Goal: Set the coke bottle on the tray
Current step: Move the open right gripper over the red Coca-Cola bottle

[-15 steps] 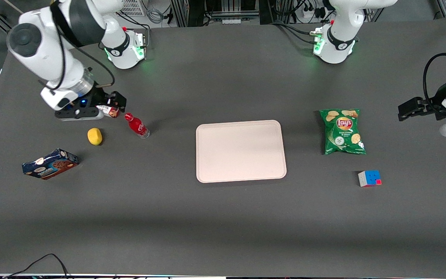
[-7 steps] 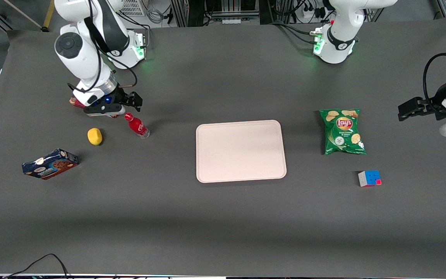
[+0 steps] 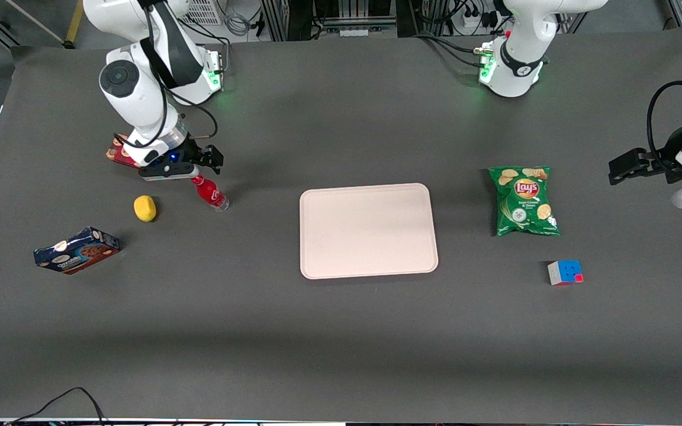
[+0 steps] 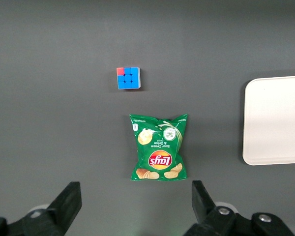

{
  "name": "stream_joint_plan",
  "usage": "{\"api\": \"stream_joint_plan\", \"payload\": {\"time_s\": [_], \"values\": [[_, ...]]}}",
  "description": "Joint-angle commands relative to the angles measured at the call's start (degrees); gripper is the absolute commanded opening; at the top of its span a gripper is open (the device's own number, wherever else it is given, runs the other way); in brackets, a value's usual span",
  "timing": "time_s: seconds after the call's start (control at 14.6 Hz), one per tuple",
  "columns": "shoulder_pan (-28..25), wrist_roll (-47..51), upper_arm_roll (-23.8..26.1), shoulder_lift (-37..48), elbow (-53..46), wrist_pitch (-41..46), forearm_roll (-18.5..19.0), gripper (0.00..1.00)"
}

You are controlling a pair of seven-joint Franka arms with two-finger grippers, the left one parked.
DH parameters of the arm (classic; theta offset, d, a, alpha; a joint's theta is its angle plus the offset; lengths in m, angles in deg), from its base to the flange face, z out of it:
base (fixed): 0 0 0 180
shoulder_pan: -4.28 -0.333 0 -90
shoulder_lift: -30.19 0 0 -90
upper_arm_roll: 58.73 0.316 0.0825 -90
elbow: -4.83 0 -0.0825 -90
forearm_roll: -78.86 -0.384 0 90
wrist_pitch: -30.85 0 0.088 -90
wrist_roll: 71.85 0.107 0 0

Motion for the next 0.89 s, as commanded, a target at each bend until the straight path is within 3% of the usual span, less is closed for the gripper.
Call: {"api": "stream_joint_plan", "payload": {"time_s": [0.0, 0.34, 0.41, 0.55, 0.68, 0.82], "values": [[0.7, -1.3, 0.2, -3.1, -0.1, -3.6, 0.9, 1.0], [1.5, -1.9, 0.1, -4.1, -0.1, -4.5, 0.9, 1.0], [1.5, -1.9, 0.0, -4.1, -0.1, -4.5, 0.9, 0.94], [1.5, -1.9, 0.0, -4.2, -0.1, -4.5, 0.9, 0.7], [1.5, -1.8, 0.0, -4.2, -0.1, -4.5, 0.9, 0.37], [1.5, -1.8, 0.0, -4.2, -0.3, -4.4, 0.9, 0.1]]}}
